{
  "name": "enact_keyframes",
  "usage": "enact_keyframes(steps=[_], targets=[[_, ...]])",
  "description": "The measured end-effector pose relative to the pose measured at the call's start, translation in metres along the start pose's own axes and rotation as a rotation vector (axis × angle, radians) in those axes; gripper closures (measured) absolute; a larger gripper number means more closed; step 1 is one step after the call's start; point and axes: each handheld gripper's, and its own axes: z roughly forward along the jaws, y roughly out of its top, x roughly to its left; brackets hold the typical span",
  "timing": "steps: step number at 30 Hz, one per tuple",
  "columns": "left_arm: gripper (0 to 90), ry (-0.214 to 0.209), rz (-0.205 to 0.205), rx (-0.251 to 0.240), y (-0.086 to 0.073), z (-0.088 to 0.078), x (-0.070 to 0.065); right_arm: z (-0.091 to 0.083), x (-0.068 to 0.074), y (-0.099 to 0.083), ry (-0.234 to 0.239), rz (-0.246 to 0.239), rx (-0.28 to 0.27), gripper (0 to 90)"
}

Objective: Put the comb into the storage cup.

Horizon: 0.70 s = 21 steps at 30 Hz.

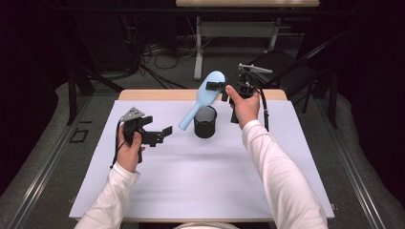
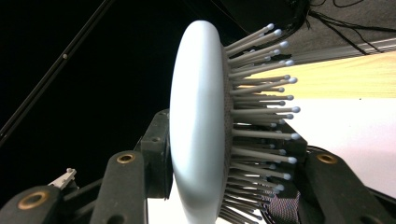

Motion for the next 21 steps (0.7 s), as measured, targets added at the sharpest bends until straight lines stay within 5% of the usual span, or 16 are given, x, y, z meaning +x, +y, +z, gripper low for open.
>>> enact_keyframes(steps=[21], targets=[[0.6,0.019,-0.052,-0.027,-0.008,-0.013,0.022,0.002,0.001,-0.001,-0.001,-0.012,0.001,51.0]])
